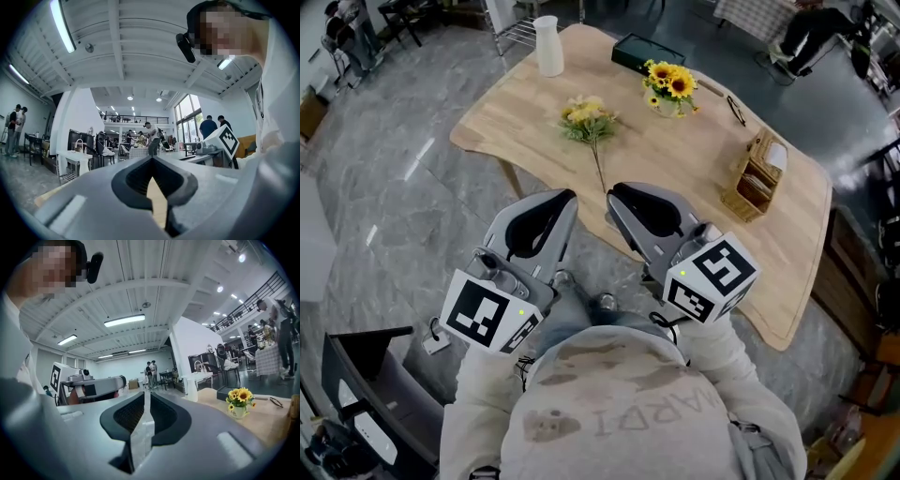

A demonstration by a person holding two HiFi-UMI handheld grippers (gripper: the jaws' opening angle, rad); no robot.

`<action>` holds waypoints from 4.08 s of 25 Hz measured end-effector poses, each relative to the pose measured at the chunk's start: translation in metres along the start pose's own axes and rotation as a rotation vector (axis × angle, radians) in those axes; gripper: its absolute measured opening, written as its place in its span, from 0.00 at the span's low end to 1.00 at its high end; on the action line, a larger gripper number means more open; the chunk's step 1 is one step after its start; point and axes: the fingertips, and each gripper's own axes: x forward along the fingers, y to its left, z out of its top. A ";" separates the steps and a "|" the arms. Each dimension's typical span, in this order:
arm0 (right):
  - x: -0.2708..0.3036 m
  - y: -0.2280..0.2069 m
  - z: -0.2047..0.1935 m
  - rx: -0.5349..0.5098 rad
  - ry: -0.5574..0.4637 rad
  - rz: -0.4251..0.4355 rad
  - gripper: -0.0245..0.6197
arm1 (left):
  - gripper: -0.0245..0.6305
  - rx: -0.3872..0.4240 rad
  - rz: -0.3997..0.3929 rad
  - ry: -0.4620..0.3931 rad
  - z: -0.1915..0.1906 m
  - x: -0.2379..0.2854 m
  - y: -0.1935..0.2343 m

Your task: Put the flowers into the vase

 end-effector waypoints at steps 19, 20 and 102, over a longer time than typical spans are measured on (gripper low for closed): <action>0.126 -0.132 -0.068 0.129 0.293 -0.184 0.18 | 0.04 -0.050 -0.091 0.033 -0.025 0.081 0.134; 0.135 -0.141 -0.076 0.141 0.321 -0.191 0.19 | 0.04 -0.053 -0.096 0.035 -0.027 0.086 0.144; 0.173 -0.022 0.014 0.029 0.038 0.051 0.12 | 0.04 -0.048 0.101 0.028 -0.029 0.002 0.167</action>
